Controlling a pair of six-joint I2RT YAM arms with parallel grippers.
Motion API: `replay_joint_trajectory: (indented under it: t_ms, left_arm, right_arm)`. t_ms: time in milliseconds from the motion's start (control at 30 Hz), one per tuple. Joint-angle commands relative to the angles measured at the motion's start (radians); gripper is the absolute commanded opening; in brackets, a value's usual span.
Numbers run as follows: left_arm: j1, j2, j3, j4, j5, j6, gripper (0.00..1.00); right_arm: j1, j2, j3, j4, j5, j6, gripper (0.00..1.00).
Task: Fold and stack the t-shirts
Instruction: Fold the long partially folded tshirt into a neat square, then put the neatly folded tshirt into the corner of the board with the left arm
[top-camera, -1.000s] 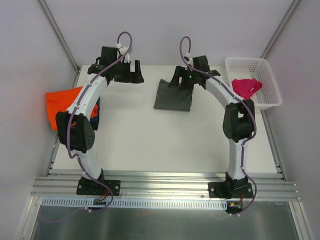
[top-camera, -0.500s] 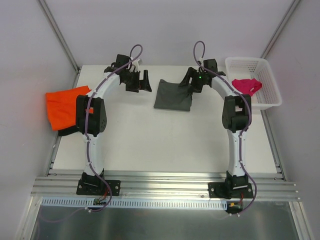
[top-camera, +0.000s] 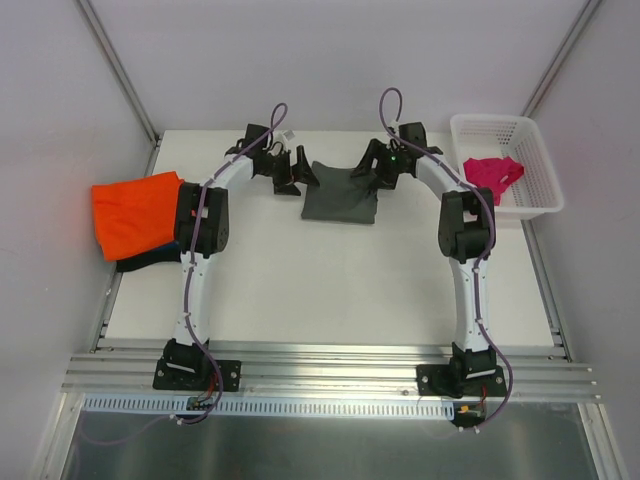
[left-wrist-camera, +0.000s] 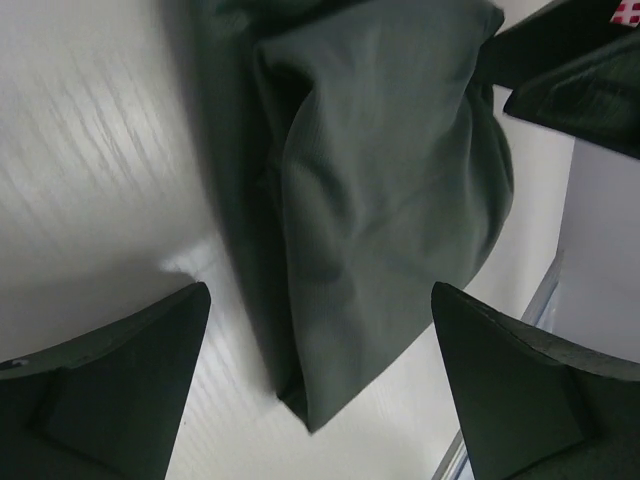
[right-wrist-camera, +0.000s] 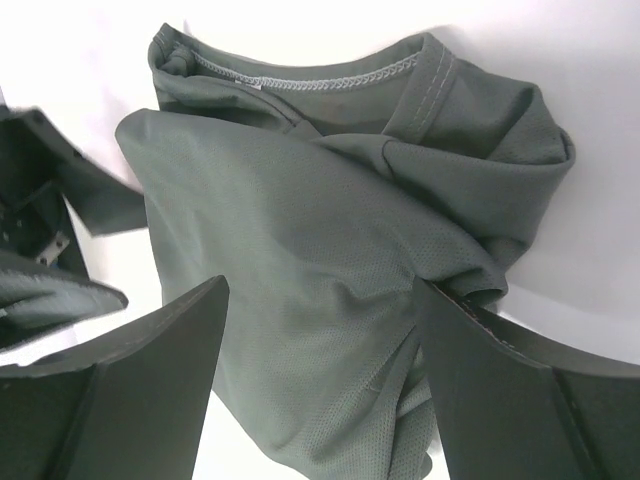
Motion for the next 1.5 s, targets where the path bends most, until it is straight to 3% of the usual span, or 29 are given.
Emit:
replay_joint_trajectory:
  t_ms: [0, 267, 367, 533, 833, 1167, 1200, 1267, 1300, 1333, 1467]
  left_arm:
    - [0.001, 0.047, 0.049, 0.098, 0.068, -0.097, 0.94]
    - [-0.011, 0.127, 0.071, 0.164, 0.106, -0.165, 0.87]
    - [-0.019, 0.1, 0.014, 0.176, 0.128, -0.194, 0.77]
    - [-0.017, 0.06, -0.046, 0.18, 0.131, -0.214, 0.52]
    - [-0.022, 0.069, -0.043, 0.182, 0.134, -0.218, 0.55]
    - [-0.043, 0.073, -0.064, 0.185, 0.166, -0.257, 0.49]
    - [-0.043, 0.072, -0.069, 0.185, 0.166, -0.261, 0.46]
    - [-0.043, 0.066, -0.078, 0.188, 0.16, -0.264, 0.28]
    - [-0.04, 0.063, -0.081, 0.188, 0.156, -0.263, 0.17]
    - [-0.039, 0.058, -0.085, 0.185, 0.149, -0.264, 0.0]
    - [-0.021, 0.014, -0.116, 0.18, 0.116, -0.254, 0.0]
  right_arm:
    - [0.029, -0.026, -0.008, 0.001, -0.016, 0.0, 0.78]
    - [0.043, -0.043, -0.032, -0.015, -0.006, -0.013, 0.78]
    - [0.041, -0.041, -0.029, -0.017, -0.002, -0.013, 0.78]
    - [0.043, -0.029, -0.023, -0.006, -0.005, -0.003, 0.78]
    - [0.041, -0.023, -0.022, -0.002, -0.008, 0.004, 0.78]
    - [0.047, -0.021, -0.025, 0.0, -0.006, 0.004, 0.78]
    - [0.047, -0.021, -0.023, 0.001, -0.005, 0.003, 0.79]
    - [0.052, -0.025, -0.023, 0.001, -0.005, 0.003, 0.79]
    - [0.053, -0.025, -0.023, 0.001, -0.005, 0.003, 0.79]
    - [0.053, -0.028, -0.023, 0.001, -0.003, 0.001, 0.79]
    - [0.053, -0.037, -0.023, -0.005, 0.0, -0.007, 0.79]
